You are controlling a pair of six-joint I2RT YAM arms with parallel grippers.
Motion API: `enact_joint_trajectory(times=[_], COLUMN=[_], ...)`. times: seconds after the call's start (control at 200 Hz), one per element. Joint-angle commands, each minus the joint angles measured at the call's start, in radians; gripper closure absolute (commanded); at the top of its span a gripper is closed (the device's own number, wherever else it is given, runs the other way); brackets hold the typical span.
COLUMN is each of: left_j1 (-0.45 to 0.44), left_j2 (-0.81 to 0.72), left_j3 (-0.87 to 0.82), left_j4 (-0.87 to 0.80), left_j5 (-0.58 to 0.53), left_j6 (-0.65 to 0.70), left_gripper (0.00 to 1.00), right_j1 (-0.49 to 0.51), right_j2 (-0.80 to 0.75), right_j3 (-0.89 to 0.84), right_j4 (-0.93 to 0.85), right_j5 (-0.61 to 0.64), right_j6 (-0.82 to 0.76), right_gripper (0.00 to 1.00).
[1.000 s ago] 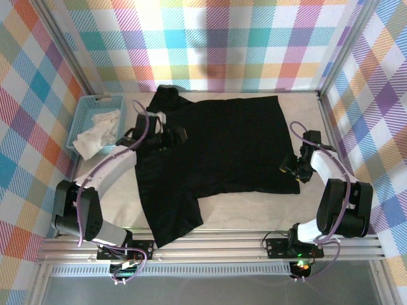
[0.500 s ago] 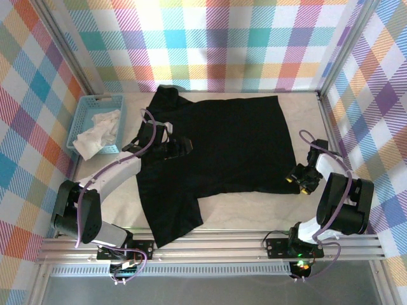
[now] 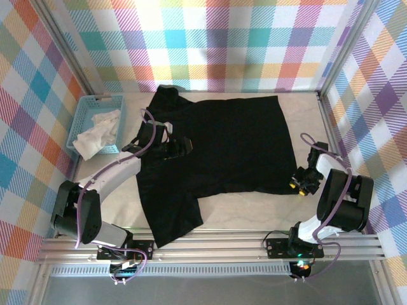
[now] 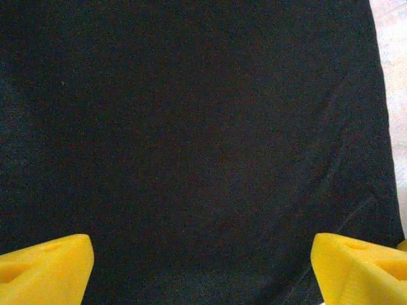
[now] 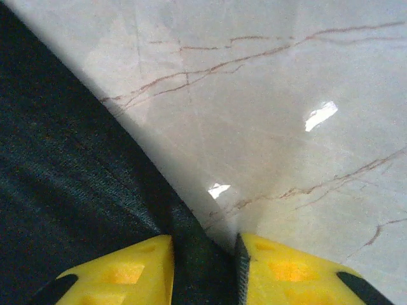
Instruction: Fold the inside-out t-shirt
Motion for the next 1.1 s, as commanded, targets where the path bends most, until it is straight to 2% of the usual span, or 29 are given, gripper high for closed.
enact_joint_trajectory(times=[0.0, 0.17, 0.265, 0.425, 0.53, 0.57, 0.64, 0.685, 0.87, 1.095], left_j1=[-0.006, -0.008, -0.009, -0.024, -0.055, -0.075, -0.120, -0.188, -0.332, -0.431], left_j2=[-0.049, -0.122, -0.172, -0.288, -0.390, -0.422, -0.463, -0.468, -0.433, -0.387], left_j3=[-0.009, -0.052, -0.094, -0.189, -0.251, -0.271, -0.297, -0.290, -0.335, -0.407], left_j4=[-0.035, -0.181, -0.296, -0.509, -0.630, -0.674, -0.741, -0.779, -0.880, -0.855], left_j5=[-0.008, -0.075, -0.127, -0.208, -0.255, -0.274, -0.304, -0.343, -0.313, -0.181], left_j6=[0.024, 0.025, 0.009, -0.075, -0.175, -0.218, -0.291, -0.355, -0.527, -0.592], left_gripper=[0.11, 0.12, 0.13, 0.15, 0.22, 0.23, 0.31, 0.35, 0.43, 0.44], right_j1=[0.003, 0.003, 0.005, 0.023, 0.033, 0.035, 0.039, 0.042, 0.045, 0.046], right_j2=[-0.008, -0.055, -0.078, -0.118, -0.147, -0.159, -0.179, -0.192, -0.253, -0.250], right_j3=[0.008, 0.012, 0.023, 0.036, 0.035, 0.031, 0.025, 0.023, 0.002, -0.011], right_j4=[0.029, 0.066, 0.083, 0.105, 0.116, 0.121, 0.130, 0.131, 0.149, 0.175], right_j5=[-0.044, -0.078, -0.103, -0.140, -0.170, -0.189, -0.216, -0.232, -0.283, -0.326], right_j6=[0.000, -0.020, -0.034, -0.040, -0.040, -0.039, -0.037, -0.037, -0.033, -0.028], right_gripper=[0.78, 0.93, 0.98, 0.99, 0.99, 0.99, 0.99, 0.99, 0.98, 0.98])
